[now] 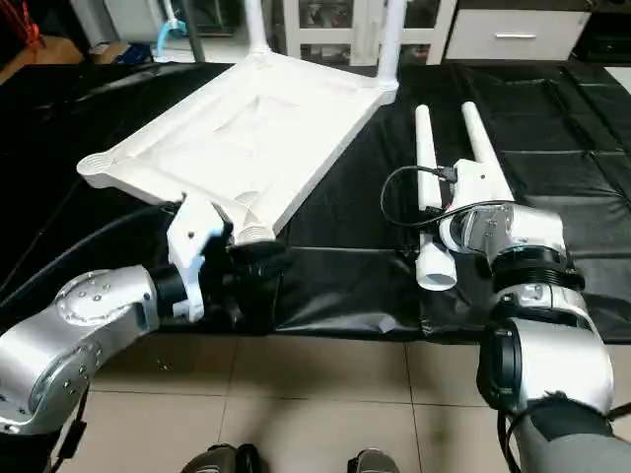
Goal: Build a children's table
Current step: Pick table leg
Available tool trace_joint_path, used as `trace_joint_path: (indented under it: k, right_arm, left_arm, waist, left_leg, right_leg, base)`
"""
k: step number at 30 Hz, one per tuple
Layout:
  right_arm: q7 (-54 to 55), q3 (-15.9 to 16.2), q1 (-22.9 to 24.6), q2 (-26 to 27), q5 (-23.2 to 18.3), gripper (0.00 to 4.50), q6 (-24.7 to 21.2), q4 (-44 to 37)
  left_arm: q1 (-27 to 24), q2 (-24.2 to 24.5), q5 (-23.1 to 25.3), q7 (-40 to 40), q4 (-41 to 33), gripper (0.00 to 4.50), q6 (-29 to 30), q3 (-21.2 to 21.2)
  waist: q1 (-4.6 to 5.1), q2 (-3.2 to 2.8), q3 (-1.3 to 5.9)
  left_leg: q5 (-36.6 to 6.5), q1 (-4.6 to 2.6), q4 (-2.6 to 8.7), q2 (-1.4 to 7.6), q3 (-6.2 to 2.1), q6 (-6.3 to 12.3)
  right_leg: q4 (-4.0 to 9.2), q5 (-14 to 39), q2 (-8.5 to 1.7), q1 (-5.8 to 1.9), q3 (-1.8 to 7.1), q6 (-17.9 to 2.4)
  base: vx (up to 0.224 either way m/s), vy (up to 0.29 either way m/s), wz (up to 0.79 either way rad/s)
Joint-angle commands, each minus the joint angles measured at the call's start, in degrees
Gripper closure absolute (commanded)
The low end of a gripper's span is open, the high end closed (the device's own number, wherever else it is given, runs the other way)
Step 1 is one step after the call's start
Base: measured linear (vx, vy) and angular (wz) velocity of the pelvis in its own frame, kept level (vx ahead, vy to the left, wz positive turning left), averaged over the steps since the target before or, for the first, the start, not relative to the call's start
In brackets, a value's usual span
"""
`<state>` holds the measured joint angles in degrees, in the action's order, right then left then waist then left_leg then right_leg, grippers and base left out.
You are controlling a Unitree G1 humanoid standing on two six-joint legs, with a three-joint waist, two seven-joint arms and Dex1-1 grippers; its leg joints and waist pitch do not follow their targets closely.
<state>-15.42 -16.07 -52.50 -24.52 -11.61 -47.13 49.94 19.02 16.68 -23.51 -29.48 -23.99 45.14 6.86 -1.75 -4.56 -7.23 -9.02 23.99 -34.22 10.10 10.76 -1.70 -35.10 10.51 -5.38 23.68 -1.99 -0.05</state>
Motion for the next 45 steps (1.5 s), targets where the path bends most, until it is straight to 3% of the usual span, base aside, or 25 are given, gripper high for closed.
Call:
trace_joint_path:
  k: [1,3,4,5,7,9,10,12,13,16,17,19,23,28,31,37,40,41,45]
  right_arm:
    - [0.7,-0.7,1.7,0.8,-0.6,2.62,-1.8,-3.3]
    - [0.6,-0.9,2.6,1.0,-1.2,2.63,-2.0,-6.9]
    - [0.3,-1.1,3.2,1.2,-1.8,2.64,-1.2,-9.4]
    - [-0.5,-1.3,3.9,1.6,-2.8,2.64,1.4,-13.8]
    - [-3.2,-1.1,5.4,2.2,-4.2,2.65,6.1,-19.2]
    - [-3.8,-1.0,5.6,2.2,-4.4,2.65,7.0,-20.0]
    - [-8.5,-0.3,7.6,2.9,-6.2,2.66,11.7,-25.9]
    - [-12.2,0.5,8.9,3.4,-7.8,2.66,13.7,-30.2]
    - [-17.7,2.1,11.0,4.0,-10.4,2.66,14.7,-37.3]
    - [-20.8,3.9,12.4,4.1,-12.1,2.66,13.7,-41.8]
    - [-24.5,5.6,14.0,4.7,-15.4,2.66,12.3,-46.6]
    - [-26.6,6.3,14.8,5.1,-17.2,2.66,11.7,-48.7]
    - [-34.1,10.0,18.3,4.5,-21.4,2.66,10.7,-54.2]
    - [-36.7,11.5,19.7,3.7,-22.8,2.66,9.9,-56.3]
    - [-38.1,12.5,20.3,3.0,-23.1,2.66,9.4,-57.2]
    - [-40.1,14.5,22.0,1.5,-23.1,2.66,9.5,-58.7]
    - [-40.5,14.9,22.7,0.8,-23.0,2.66,9.7,-59.0]
    - [-40.5,15.0,22.8,0.7,-23.0,2.66,9.7,-59.0]
    - [-40.7,15.2,23.4,0.2,-22.7,2.66,10.0,-59.2]
  left_arm:
    - [0.8,-0.7,-1.5,2.5,1.5,3.12,2.1,-3.0]
    - [1.6,-2.1,-1.6,4.6,2.8,3.02,2.3,-5.0]
    - [2.1,-3.3,-2.5,5.8,3.4,2.92,2.6,-6.7]
    - [3.3,-5.6,-4.1,8.4,4.2,2.84,3.1,-9.8]
    - [4.7,-7.8,-6.0,10.5,4.8,2.66,3.6,-12.2]
    - [4.9,-8.0,-6.2,10.7,4.8,2.57,3.6,-12.4]
    - [6.1,-9.3,-7.6,11.4,5.0,2.41,3.5,-13.7]
    - [6.9,-9.8,-8.5,11.6,5.0,2.32,3.7,-14.2]
    - [8.4,-10.9,-9.7,12.3,4.9,2.24,4.3,-15.1]
    - [9.4,-11.3,-9.8,12.5,4.8,2.03,5.0,-14.8]
    - [10.6,-12.8,-10.8,13.1,5.2,1.97,5.7,-14.9]
    - [11.2,-13.7,-11.7,13.2,5.3,1.81,5.9,-15.0]
    - [12.7,-16.6,-17.9,13.3,4.7,1.46,7.3,-16.1]
    - [13.0,-18.8,-22.4,14.2,4.4,1.11,8.5,-18.6]
    - [13.0,-19.7,-24.7,14.5,4.1,0.82,8.8,-19.8]
    - [13.7,-19.7,-26.7,16.4,4.3,0.39,7.7,-21.6]
    - [14.6,-20.4,-28.7,19.1,5.6,0.34,7.8,-24.0]
    - [14.6,-20.5,-29.0,19.4,5.7,0.61,7.8,-24.2]
    - [14.7,-19.7,-30.0,20.1,6.2,0.83,8.3,-25.0]
  waist:
    - [0.02,-0.35,4.32]
    - [0.11,0.24,4.45]
    - [-0.01,0.13,4.43]
    - [-0.17,-0.48,4.51]
    - [-0.3,0.03,4.87]
    - [-0.34,0.19,4.83]
    - [-0.55,0.25,4.83]
    - [-0.82,0.03,4.99]
    - [-0.77,0.01,5.01]
    - [-1.14,-0.13,5.0]
    - [-1.01,-0.02,5.04]
    - [-1.24,0.05,4.94]
    - [-1.79,0.21,5.03]
    - [-1.94,0.62,5.14]
    - [-1.92,0.75,5.21]
    - [-2.01,0.56,5.76]
    - [-2.15,0.41,5.93]
    - [-2.16,0.45,5.94]
    - [-2.31,0.45,6.13]
  left_leg:
    - [-14.8,-2.32,4.05,1.69,-0.71,-1.4]
    - [-14.3,-2.25,4.04,1.64,-0.68,-0.74]
    - [-12.9,-2.06,3.94,1.61,-0.58,0.01]
    - [-12.3,-2.1,3.89,1.7,-0.72,0.05]
    - [-9.5,-1.85,3.54,1.65,-0.63,1.92]
    - [-8.3,-1.69,3.47,1.7,-0.6,3.21]
    - [-7.1,-1.61,3.25,1.71,-0.42,5.11]
    - [-5.2,-1.64,3.09,1.91,-0.47,6.8]
    - [-3.9,-1.48,3.02,1.91,-0.55,7.79]
    - [-3.5,-1.73,2.93,2.15,-0.6,9.13]
    - [-3.9,-1.7,2.95,2.12,-0.56,9.07]
    - [-5.5,-1.86,3.07,2.28,-0.54,8.42]
    - [-8.1,-2.14,3.31,2.4,-0.47,6.06]
    - [-7.8,-1.81,3.28,2.22,-0.47,5.34]
    - [-8.8,-1.79,3.23,2.1,-0.49,4.91]
    - [-6.6,-1.69,2.9,2.09,-0.66,5.49]
    - [-6.0,-1.74,2.72,2.07,-0.61,5.85]
    - [-5.8,-1.67,2.68,2.04,-0.61,5.84]
    - [-5.2,-1.62,2.51,1.99,-0.69,6.51]
  right_leg:
    - [3.86,8.9,-1.53,-2.24,1.15,-13.7]
    - [3.98,8.0,-1.43,-2.36,1.08,-13.9]
    - [4.03,7.2,-1.56,-2.4,1.14,-14.1]
    - [3.79,6.4,-1.66,-2.48,1.1,-14.2]
    - [3.57,2.6,-1.7,-2.76,1.08,-15.0]
    - [3.53,2.0,-1.76,-2.81,1.07,-15.3]
    - [3.57,1.9,-1.84,-2.76,1.12,-15.5]
    - [3.32,0.3,-1.83,-2.8,1.08,-15.5]
    - [3.04,-0.9,-1.69,-2.89,0.96,-15.9]
    - [3.08,-0.9,-1.73,-2.66,0.95,-16.2]
    - [3.13,-0.1,-1.72,-2.72,0.94,-16.3]
    - [3.44,2.8,-1.88,-2.63,1.03,-16.1]
    - [3.76,6.6,-1.84,-2.45,1.12,-15.1]
    - [3.83,7.9,-2.08,-2.61,1.18,-14.0]
    - [4.23,11.4,-2.13,-2.52,1.19,-12.4]
    - [3.84,8.5,-1.97,-2.63,1.09,-12.2]
    - [3.73,7.1,-1.95,-2.68,1.06,-12.9]
    - [3.65,6.7,-1.92,-2.72,1.06,-13.1]
    - [3.47,5.7,-1.95,-2.84,0.95,-13.4]
  base:
    - [0.0,0.0,0.0]
    - [0.0,0.0,0.0]
    - [0.0,0.0,0.0]
    - [0.0,0.0,0.0]
    - [0.0,0.0,0.0]
    - [0.0,0.0,0.0]
    - [0.0,0.0,0.0]
    - [0.0,0.0,0.0]
    - [0.0,0.0,0.0]
    - [0.0,0.0,0.0]
    - [0.0,0.0,0.0]
    - [0.0,0.0,0.0]
    - [0.0,0.0,0.0]
    - [0.0,0.0,0.0]
    - [0.0,0.0,0.0]
    - [0.0,0.0,0.0]
    - [0.0,0.0,0.0]
    - [0.0,0.0,0.0]
    - [0.0,0.0,0.0]
